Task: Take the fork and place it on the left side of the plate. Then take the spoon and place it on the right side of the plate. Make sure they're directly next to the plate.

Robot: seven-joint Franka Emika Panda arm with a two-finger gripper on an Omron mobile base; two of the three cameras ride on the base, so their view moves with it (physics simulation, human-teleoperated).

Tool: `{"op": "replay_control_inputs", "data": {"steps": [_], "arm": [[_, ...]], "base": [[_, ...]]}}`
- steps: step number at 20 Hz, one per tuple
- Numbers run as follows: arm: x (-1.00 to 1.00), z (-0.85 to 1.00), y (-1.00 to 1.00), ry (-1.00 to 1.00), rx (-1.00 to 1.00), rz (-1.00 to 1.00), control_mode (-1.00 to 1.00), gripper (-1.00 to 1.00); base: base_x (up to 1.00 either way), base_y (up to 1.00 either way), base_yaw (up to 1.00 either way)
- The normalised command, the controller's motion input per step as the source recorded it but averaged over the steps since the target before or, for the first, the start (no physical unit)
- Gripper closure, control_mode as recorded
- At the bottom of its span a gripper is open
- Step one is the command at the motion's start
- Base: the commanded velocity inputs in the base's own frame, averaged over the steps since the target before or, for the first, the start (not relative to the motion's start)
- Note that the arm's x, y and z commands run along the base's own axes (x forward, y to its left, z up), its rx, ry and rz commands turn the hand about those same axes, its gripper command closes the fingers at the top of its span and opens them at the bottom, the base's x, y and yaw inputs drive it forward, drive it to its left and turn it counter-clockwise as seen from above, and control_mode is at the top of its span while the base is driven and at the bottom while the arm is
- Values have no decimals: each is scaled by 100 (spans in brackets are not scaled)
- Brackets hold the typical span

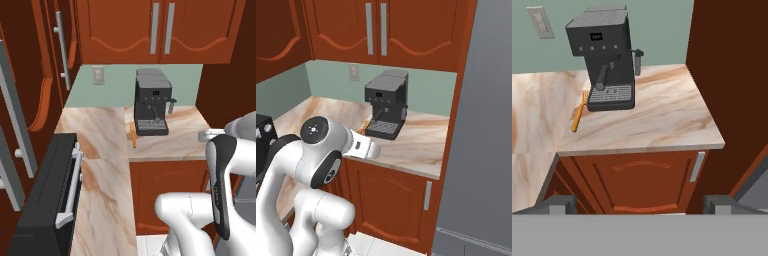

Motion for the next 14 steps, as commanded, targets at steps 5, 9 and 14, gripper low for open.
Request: {"op": "replay_control_inputs", "data": {"steps": [5, 9, 14], "arm": [[0, 0, 0, 0, 0, 0, 100, -100], [0, 0, 0, 0, 0, 0, 100, -100], [0, 0, 0, 0, 0, 0, 100, -100]], "base": [[63, 89, 3], [89, 43, 10], [99, 2, 15]]}}
